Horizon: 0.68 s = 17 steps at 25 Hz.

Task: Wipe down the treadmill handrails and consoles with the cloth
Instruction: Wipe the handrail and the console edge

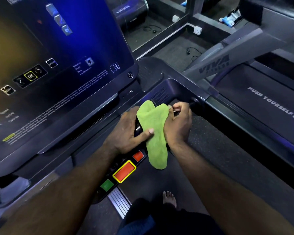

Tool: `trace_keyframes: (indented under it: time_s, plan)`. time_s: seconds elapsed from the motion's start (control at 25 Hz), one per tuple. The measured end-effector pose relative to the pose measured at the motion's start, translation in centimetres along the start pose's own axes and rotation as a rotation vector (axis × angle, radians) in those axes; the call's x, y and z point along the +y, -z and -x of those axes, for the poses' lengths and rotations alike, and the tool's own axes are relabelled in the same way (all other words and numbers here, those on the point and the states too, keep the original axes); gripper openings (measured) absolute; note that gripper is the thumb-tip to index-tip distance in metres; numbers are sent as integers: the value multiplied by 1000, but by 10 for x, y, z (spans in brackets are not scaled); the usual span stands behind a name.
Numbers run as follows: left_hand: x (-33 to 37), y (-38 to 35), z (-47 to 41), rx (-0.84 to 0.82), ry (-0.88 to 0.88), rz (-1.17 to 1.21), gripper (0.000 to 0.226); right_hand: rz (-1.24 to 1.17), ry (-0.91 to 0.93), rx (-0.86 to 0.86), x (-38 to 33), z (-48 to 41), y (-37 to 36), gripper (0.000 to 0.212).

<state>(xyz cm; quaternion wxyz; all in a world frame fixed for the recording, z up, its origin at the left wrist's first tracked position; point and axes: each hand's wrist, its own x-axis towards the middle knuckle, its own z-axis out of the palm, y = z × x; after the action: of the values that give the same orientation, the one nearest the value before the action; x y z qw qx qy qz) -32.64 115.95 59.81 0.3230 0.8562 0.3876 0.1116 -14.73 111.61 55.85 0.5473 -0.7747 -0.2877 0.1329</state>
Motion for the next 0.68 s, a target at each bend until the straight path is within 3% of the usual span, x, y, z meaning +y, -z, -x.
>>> trace_keyframes:
  time_s: [0.04,0.16,0.24,0.32,0.48,0.6,0.68]
  plan:
    - [0,-1,0,4,17,-4,72,8,-15,-28,1,-1,0,9]
    - [1,-4,-4,32,27,-9,70,53,-61,-263,1,2,9,48]
    - [0,-4,-4,39,17,-5,60,115,77,-404,5,8,24,65]
    - [-1,-4,-3,25,21,-20,53,212,248,-452,10,12,37,62]
    - [-1,-5,-7,18,-3,-30,43,175,487,-339,-14,6,44,37]
    - [-8,-8,-9,39,-61,-39,32,199,604,-547,-39,-13,30,41]
    - [-9,-9,-9,41,-22,-46,26,444,638,-516,-35,-31,14,47]
